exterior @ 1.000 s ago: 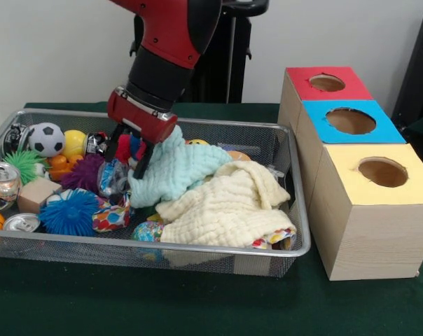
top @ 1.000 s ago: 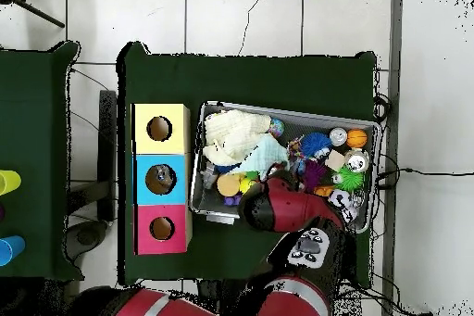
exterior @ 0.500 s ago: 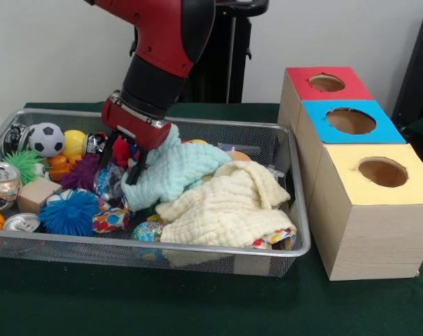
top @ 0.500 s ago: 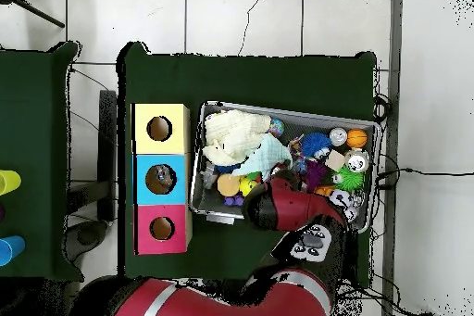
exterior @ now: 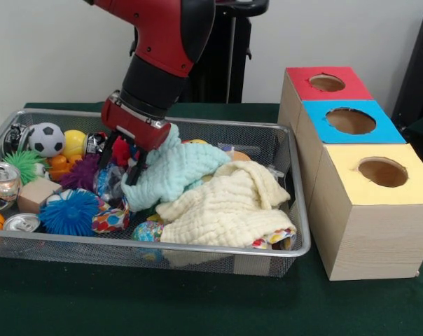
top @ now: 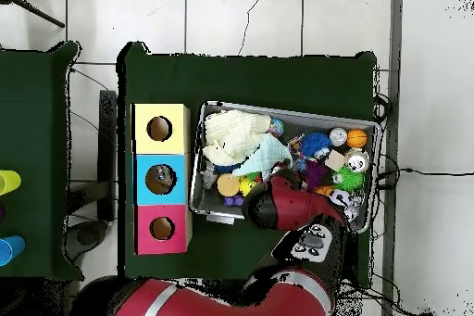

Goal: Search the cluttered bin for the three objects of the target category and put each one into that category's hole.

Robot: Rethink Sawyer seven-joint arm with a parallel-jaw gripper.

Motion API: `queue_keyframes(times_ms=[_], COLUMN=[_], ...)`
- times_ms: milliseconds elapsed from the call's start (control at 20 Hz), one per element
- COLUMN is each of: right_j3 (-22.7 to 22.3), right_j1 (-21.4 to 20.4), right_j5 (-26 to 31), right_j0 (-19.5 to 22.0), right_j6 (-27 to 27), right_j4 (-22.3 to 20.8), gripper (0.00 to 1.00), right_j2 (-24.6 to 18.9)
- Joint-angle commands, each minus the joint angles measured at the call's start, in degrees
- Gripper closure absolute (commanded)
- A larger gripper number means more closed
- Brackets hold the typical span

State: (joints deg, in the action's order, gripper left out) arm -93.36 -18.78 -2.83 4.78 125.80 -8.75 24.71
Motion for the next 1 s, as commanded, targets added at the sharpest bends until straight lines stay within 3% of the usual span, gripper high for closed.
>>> queue_keyframes(times_ms=[50,600,1000], right_j3=[1.19,1.09,0.45], right_j1=[-2.03,-9.00,-7.37], right_j5=[5.12,15.79,14.85], right_j0=[2.22,4.57,5.44], right_j6=[5.70,1.39,3.00], right_j4=[2.25,1.21,0.70], gripper=[0.00,0.00,0.00], right_j2=[-5.22,-10.14,-11.12])
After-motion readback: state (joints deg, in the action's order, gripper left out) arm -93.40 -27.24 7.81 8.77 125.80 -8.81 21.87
